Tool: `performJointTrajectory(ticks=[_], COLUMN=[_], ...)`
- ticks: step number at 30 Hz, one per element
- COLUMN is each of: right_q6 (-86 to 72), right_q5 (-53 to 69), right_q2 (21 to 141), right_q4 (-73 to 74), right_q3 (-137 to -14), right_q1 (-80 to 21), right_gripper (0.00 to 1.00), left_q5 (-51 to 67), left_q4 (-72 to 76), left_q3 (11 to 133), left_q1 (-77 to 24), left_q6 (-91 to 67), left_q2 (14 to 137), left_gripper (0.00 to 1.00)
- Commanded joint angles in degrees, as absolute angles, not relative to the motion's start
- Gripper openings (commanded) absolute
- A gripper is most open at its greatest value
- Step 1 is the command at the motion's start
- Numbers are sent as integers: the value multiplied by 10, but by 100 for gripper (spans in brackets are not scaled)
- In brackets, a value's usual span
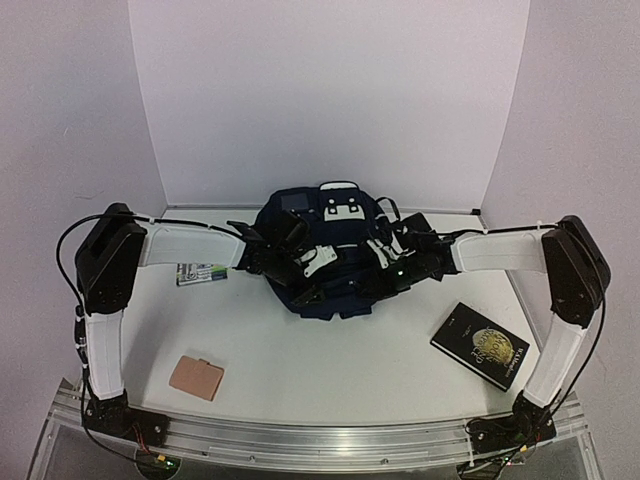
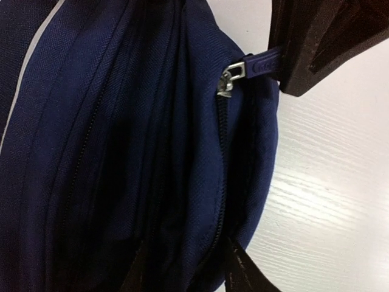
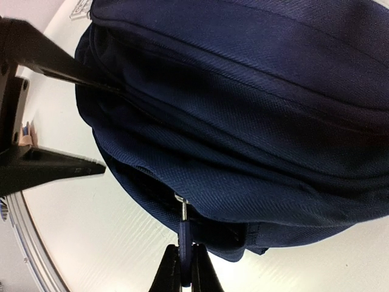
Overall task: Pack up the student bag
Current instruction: Zip the student bag at the center of the board.
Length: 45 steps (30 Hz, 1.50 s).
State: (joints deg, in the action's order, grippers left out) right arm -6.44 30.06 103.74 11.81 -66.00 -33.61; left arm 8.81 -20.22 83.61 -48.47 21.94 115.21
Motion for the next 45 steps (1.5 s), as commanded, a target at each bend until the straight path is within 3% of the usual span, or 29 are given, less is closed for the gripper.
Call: performJointTrajectory(ticks=[1,4,17,24,27,32,36,42,45], right_q6=[-58,-49,-22,-68,-70,-83,-80,-58,-41], right_q5=[318,311,324,370,373,389,389,373,360], right_q2=[994,989,952,954,971,974,969,955,954], right_q4=[115,120,128,90,80,80,81,87,97], right_q3=[-646,-632,-572,-606,-627,-635,-625,-597,-575], right_q1=[-314,-296,-266,-348,-347,-347,-347,-325,-287], right_gripper=[0,0,0,0,0,0,0,0,0], left_q5=[43,37,24,90,71,83,68,62,62], left_q4=[-227,-230,-172,-175,-174,-126,-139,-164,-166], left_q3=[843,809,657,681,703,749,821,804,757], left_q1=[-482,-478,-388,-448,-504,-516,-519,-520,-520], left_q6=[246,259,293,321,323,291,299,302,299], left_q2=[1164,1143,1016,972,995,1053,1117,1109,1072], left_gripper=[15,1,1,46,55,58,51,3,0])
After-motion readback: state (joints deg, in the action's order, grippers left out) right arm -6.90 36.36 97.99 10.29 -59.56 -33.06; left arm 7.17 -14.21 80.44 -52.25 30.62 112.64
